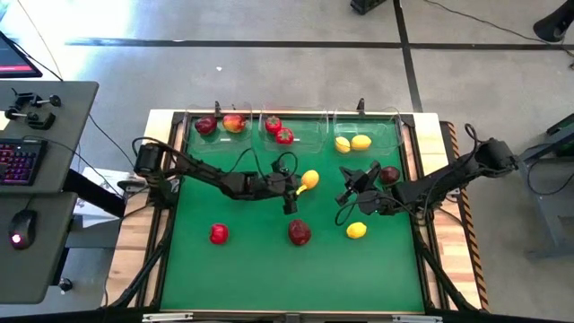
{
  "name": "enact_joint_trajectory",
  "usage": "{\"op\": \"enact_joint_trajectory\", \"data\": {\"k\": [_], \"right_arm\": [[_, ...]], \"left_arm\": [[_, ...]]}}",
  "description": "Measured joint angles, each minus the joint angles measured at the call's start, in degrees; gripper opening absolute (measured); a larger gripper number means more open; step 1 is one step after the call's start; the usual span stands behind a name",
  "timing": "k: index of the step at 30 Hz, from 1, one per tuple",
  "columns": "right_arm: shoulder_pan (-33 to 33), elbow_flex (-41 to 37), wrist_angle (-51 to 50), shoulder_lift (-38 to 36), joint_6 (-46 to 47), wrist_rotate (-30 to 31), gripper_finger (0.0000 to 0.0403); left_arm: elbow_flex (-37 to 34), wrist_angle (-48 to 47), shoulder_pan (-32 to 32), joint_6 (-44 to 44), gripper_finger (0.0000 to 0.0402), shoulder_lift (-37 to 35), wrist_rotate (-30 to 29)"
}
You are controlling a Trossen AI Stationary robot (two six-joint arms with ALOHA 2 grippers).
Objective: Sort produce into baskets
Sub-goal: Put the top lemon into the right transparent bin
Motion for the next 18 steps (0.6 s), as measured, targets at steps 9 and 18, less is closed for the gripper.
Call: {"op": "enact_joint_trajectory", "data": {"k": [9, 18], "right_arm": [[-0.01, 0.0, -0.11, 0.0, 1.33, -1.48, 0.0], [-0.02, 0.0, -0.21, 0.02, 1.34, -1.66, 0.0]], "left_arm": [[-0.04, -0.29, 0.4, -7.03, 0.0273, 0.0, -1.27], [0.01, 2.31, 2.48, -11.07, 0.0279, 1.77, 0.17]]}}
